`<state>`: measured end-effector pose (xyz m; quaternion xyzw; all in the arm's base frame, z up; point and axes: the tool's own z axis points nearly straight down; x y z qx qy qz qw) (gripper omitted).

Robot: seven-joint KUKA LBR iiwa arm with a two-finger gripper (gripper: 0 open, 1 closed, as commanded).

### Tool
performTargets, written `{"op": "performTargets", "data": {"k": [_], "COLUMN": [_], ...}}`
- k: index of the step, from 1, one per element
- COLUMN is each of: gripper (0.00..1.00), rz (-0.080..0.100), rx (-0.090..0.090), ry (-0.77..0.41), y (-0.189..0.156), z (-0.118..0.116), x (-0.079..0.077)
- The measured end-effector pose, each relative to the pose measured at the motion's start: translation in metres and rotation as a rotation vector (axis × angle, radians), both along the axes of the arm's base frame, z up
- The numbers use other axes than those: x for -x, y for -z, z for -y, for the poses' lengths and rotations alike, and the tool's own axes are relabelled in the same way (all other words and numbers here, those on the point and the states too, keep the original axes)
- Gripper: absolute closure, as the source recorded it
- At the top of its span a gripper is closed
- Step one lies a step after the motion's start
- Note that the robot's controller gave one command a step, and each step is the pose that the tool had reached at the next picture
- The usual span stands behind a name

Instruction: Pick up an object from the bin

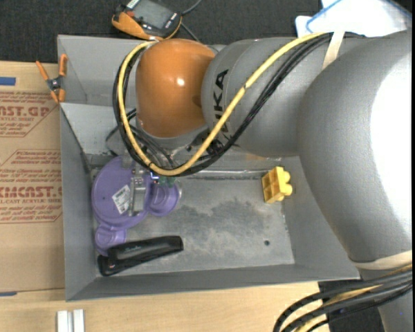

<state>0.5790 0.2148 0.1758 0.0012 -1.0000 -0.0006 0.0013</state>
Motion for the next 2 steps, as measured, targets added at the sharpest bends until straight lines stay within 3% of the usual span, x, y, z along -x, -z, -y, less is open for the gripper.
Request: {"op": "performTargets", "data": {"k": [1, 2], "gripper": [0.00, 0.00], "rz": [0.004, 0.006], "rx": [-0.001, -0.002], "ry": [0.002, -0.169], "y": [-0.004, 0.033], "z": [0.001, 0.104], "x": [-0.001, 0.029]}}
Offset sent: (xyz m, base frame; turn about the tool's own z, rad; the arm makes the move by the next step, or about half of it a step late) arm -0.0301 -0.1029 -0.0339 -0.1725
